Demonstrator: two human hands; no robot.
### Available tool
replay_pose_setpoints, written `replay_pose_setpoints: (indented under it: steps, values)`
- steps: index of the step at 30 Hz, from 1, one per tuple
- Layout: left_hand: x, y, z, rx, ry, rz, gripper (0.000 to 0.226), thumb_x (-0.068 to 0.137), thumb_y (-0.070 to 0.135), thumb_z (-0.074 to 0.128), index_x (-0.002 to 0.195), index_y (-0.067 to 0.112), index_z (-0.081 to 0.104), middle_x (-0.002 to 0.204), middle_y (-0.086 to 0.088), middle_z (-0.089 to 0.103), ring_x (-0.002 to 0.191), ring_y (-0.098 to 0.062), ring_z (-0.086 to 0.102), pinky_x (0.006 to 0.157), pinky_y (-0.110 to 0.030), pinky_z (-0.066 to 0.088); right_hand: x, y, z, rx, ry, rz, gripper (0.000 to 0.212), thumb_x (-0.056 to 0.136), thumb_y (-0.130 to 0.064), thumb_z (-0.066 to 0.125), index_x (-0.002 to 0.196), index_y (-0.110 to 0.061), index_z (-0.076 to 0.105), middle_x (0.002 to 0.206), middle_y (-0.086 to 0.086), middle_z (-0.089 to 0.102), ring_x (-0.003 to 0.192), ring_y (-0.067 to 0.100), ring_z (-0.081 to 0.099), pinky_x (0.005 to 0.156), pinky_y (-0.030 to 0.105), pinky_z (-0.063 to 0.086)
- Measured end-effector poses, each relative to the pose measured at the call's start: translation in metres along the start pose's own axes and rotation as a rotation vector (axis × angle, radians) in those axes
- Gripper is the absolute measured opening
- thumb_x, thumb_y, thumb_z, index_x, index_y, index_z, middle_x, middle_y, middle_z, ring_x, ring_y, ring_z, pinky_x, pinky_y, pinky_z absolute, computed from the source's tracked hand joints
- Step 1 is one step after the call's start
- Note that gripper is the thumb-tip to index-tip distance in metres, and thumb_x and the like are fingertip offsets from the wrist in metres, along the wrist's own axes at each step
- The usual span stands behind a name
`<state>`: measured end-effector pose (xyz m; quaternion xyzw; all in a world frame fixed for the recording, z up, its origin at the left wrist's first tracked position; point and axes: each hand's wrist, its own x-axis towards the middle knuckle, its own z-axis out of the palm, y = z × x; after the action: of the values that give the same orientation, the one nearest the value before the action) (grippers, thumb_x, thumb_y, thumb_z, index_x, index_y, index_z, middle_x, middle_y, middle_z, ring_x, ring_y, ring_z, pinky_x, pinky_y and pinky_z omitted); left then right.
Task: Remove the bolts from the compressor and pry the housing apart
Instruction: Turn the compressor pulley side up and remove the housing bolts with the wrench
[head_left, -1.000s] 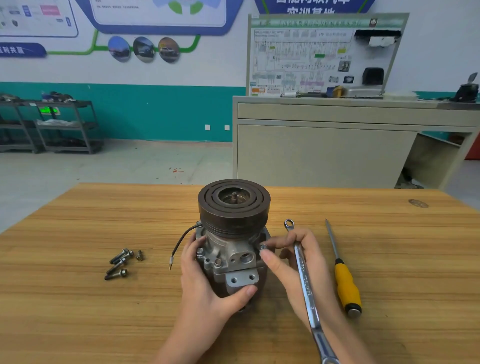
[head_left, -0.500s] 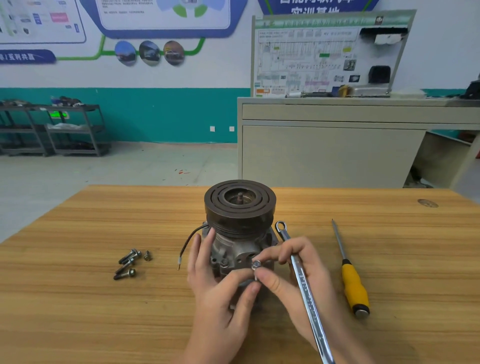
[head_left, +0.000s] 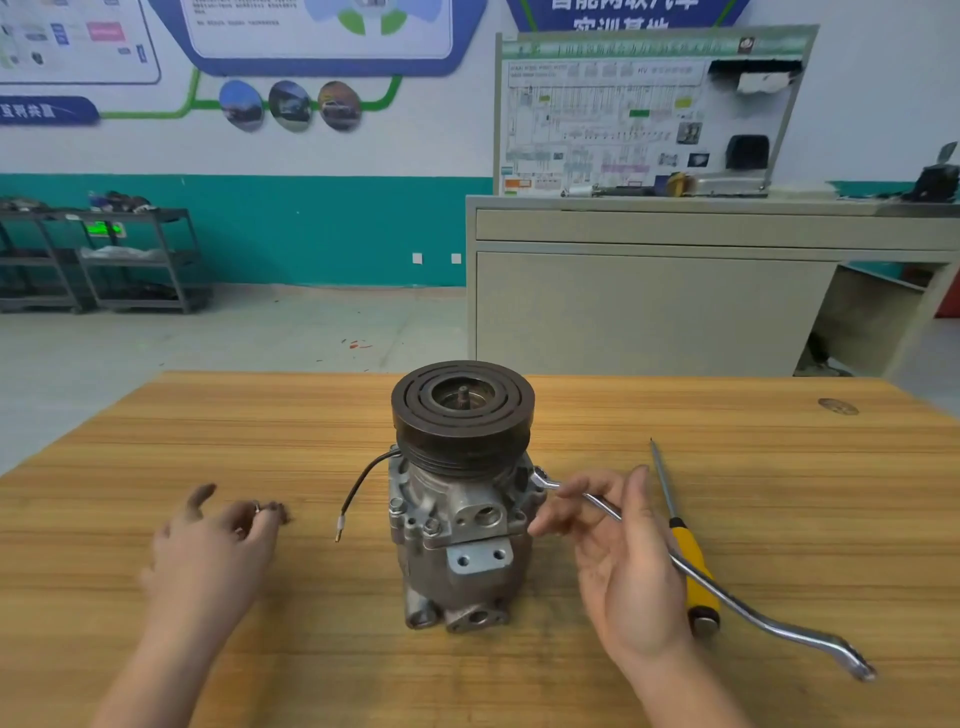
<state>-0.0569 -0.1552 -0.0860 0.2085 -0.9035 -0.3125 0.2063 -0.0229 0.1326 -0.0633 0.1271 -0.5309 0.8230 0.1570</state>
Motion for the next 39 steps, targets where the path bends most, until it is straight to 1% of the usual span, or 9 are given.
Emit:
replay_pose_setpoints:
  steps: [5,9,14,17,19,24,30,35,39]
  values:
    - [0.015,-0.032,0.011,0.187,-0.126,0.09,0.019,0.09,0.023,0.063,0.104,0.017,0.074,0.155,-0.008,0.031,0.133,-0.037,0.037,0.103,-0.048,0.037,0.0,-0.002,-0.001,0.086,-0.024,0.053,0.051,0.082,-0.06,0.043,0.073,-0.018,0.072,0.061,0.013,0.063,0.06,0.022,0.063,0.061,0.025,0.05]
    - [0.017,-0.032,0.018,0.15,-0.097,0.088,0.007,0.084,0.012,0.069,0.077,0.012,0.068,0.145,-0.017,0.043,0.126,-0.04,0.044,0.101,-0.046,0.039,-0.001,-0.001,-0.004,0.074,-0.043,0.041,0.049,0.088,-0.051,0.037,0.072,-0.021,0.072,0.059,0.009,0.062,0.058,0.018,0.061,0.06,0.023,0.05]
    - [0.014,-0.03,0.017,0.061,-0.127,0.102,0.032,0.079,0.002,0.068,0.062,0.017,0.044,0.135,-0.021,0.05,0.126,-0.037,0.046,0.099,-0.047,0.04,0.001,-0.001,-0.004,0.04,-0.017,0.064,0.056,0.077,-0.07,0.05,0.07,-0.019,0.073,0.057,0.004,0.058,0.056,0.013,0.055,0.057,0.02,0.045]
    - [0.008,-0.021,0.013,0.01,-0.055,0.121,0.023,0.08,0.016,0.07,0.069,0.016,0.05,0.138,-0.01,0.05,0.125,-0.032,0.045,0.101,-0.05,0.033,0.003,0.003,-0.005,-0.069,0.007,0.029,0.072,0.071,-0.082,0.05,0.07,-0.014,0.076,0.062,-0.004,0.059,0.058,0.006,0.048,0.056,0.016,0.04]
    - [-0.002,0.0,0.005,-0.321,-0.003,0.234,0.019,0.083,0.041,0.064,0.084,0.025,0.054,0.138,0.001,0.05,0.124,-0.027,0.049,0.098,-0.053,0.04,0.003,0.004,-0.004,-0.05,0.028,0.009,0.066,0.075,-0.075,0.055,0.07,-0.012,0.076,0.065,-0.004,0.062,0.057,0.007,0.048,0.054,0.017,0.039]
    - [-0.014,0.073,0.012,-0.692,-0.446,0.346,0.052,0.086,0.076,0.034,0.121,0.041,0.048,0.122,0.034,0.054,0.111,0.02,0.049,0.098,-0.017,0.039,-0.003,-0.006,0.005,0.253,0.016,0.205,0.013,0.077,-0.021,0.062,0.071,-0.012,0.069,0.06,0.008,0.054,0.051,0.015,0.051,0.045,0.024,0.041]
    - [-0.024,0.087,0.053,-1.032,-0.563,0.19,0.043,0.1,0.042,0.035,0.115,0.016,0.067,0.114,-0.006,0.071,0.111,-0.025,0.064,0.092,-0.039,0.05,-0.054,0.0,0.042,0.419,-0.025,0.416,0.016,0.065,0.001,0.068,0.075,-0.006,0.058,0.054,0.018,0.052,0.039,0.024,0.05,0.037,0.027,0.04]
    - [-0.031,0.091,0.051,-1.034,-0.492,0.091,0.042,0.104,0.031,0.031,0.114,0.012,0.067,0.104,-0.007,0.074,0.102,-0.024,0.069,0.094,-0.047,0.051,-0.053,0.018,0.057,0.412,0.291,0.3,0.02,0.067,0.001,0.063,0.072,-0.004,0.044,0.054,0.011,0.051,0.045,0.019,0.055,0.04,0.026,0.044]
    - [-0.042,0.096,0.05,-1.046,-0.321,0.052,0.038,0.103,0.023,0.032,0.123,0.014,0.064,0.117,-0.003,0.07,0.112,-0.014,0.063,0.101,-0.042,0.048,-0.05,0.021,0.049,0.384,0.355,0.221,0.011,0.07,-0.006,0.063,0.063,-0.013,0.057,0.057,0.009,0.058,0.051,0.016,0.06,0.046,0.024,0.05]
